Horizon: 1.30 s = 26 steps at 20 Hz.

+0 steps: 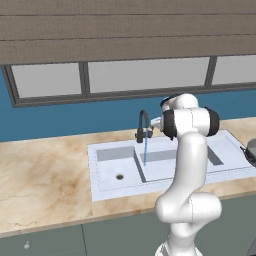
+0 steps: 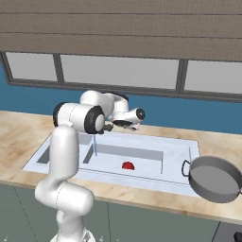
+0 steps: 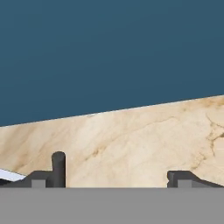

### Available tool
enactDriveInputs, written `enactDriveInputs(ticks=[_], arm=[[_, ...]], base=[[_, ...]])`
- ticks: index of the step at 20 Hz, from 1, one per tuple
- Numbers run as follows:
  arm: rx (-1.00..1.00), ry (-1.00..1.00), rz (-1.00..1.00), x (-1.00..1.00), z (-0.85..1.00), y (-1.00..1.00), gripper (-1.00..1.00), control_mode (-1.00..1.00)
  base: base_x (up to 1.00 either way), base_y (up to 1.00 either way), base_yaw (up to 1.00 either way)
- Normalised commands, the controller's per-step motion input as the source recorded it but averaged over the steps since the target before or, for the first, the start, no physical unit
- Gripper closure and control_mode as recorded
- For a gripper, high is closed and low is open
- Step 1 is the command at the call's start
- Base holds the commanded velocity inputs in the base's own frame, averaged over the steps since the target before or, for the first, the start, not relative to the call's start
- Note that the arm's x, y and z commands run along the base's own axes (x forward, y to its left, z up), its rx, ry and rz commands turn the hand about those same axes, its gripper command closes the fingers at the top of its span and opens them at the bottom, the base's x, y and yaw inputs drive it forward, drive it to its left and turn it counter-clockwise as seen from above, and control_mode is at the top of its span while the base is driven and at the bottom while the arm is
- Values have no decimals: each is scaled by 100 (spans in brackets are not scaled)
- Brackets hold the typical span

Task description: Dump the onion from the pot into the sink. Then turn on the water and wash the onion. Then turn off the water and put the onion back in the pot.

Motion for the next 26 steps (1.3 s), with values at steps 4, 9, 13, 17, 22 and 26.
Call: enactDriveInputs(ticks=[4,9,13,17,22,26], arm=[[0,0,0,-38,0,-47,-100,-100],[0,0,0,-14,-1,-35,-100,-100],[-1,0,0,-1,-12,-2,-100,-100],[0,0,0,1,-12,7,-100,-100],[-1,0,-2,12,-10,19,-100,-100],[0,0,-4,26,-5,20,-100,-100]], base=[[0,0,0],[0,0,0],[0,0,0],[0,0,0],[0,0,0],[0,0,0]])
